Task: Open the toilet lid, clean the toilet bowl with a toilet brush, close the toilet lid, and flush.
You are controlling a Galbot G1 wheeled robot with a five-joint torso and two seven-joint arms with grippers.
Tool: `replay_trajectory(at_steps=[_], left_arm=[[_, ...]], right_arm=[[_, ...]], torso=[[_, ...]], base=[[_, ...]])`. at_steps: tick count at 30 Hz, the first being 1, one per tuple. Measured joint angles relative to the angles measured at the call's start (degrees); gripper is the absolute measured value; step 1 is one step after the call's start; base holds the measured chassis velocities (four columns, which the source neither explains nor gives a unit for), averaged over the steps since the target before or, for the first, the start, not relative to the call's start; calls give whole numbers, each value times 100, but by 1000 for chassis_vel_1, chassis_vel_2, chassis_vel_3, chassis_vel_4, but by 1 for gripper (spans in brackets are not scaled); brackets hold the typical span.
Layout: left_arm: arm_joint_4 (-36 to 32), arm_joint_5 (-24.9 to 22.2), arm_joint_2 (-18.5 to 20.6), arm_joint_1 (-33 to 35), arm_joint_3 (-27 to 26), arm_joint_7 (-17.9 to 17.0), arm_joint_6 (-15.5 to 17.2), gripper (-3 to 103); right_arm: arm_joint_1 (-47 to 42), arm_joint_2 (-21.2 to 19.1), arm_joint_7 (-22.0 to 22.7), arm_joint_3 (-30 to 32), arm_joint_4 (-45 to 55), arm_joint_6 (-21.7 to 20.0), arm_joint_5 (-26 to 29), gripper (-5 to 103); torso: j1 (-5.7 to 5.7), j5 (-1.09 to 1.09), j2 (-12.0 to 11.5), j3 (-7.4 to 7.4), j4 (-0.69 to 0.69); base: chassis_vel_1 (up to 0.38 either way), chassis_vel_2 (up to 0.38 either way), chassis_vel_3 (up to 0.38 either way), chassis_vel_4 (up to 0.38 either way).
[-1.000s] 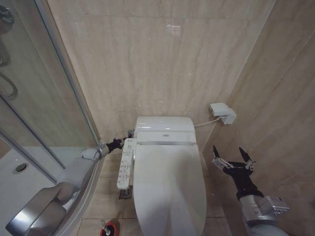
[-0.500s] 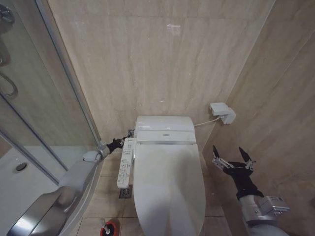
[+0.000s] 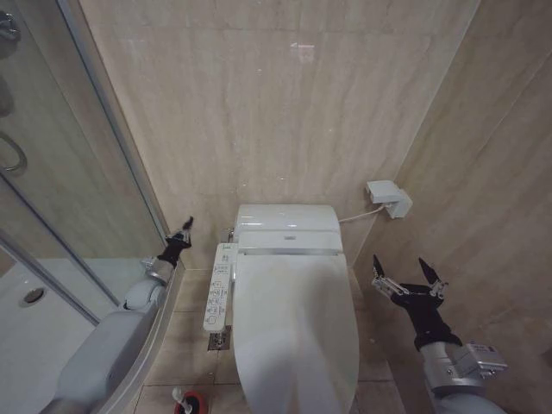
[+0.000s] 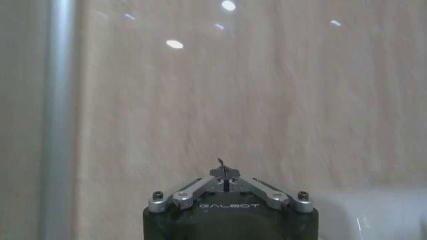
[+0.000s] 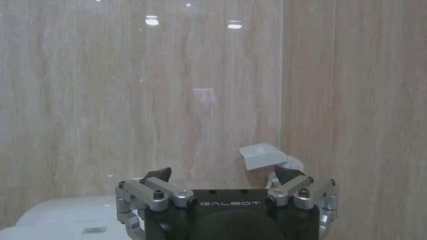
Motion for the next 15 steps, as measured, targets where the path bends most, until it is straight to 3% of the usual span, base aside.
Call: replay_trajectory(at_steps=[1,3,4,5,8,11,12,13,15], left_arm=[[0,0,0,0,0,0,0,0],[-756,-3,123,441,-303,-432,327,0],[-1354,-3,232,837,-591,-634,605,6],[-1354,-3,232,837,-591,-634,605,6],[-2572,25,405,1817,-1216,-918,1101,6],[-3173,113,426,2367,-1539,-1048,1309,6],[-3641,173,402,2819,-1866,-1082,1447,33],[-3641,173,402,2819,-1866,-1082,1447,33],[-4251,208,287,3390,-2364,-1195,1764,33]], right_arm=[[0,0,0,0,0,0,0,100],[0,0,-1,0,0,0,1,100],[-1,-1,-1,0,1,0,1,100],[-1,-1,-1,0,1,0,1,100],[0,0,0,0,1,0,0,100],[0,-1,1,0,1,0,0,100],[0,0,-1,0,1,0,0,100],[0,0,-1,0,1,0,0,100],[0,0,1,0,1,0,0,100]], torso=[[0,0,0,0,0],[0,2,0,0,4],[0,2,0,0,5],[0,2,0,0,5],[-1,2,1,-1,6],[-1,1,1,0,9],[-1,0,1,0,3],[-1,0,1,0,3],[-1,2,1,0,4]], base=[[0,0,0,0],[0,0,0,0],[0,0,0,0],[0,0,0,0],[0,0,0,0],[0,0,0,0],[0,0,0,0],[0,0,0,0],[0,0,0,0]])
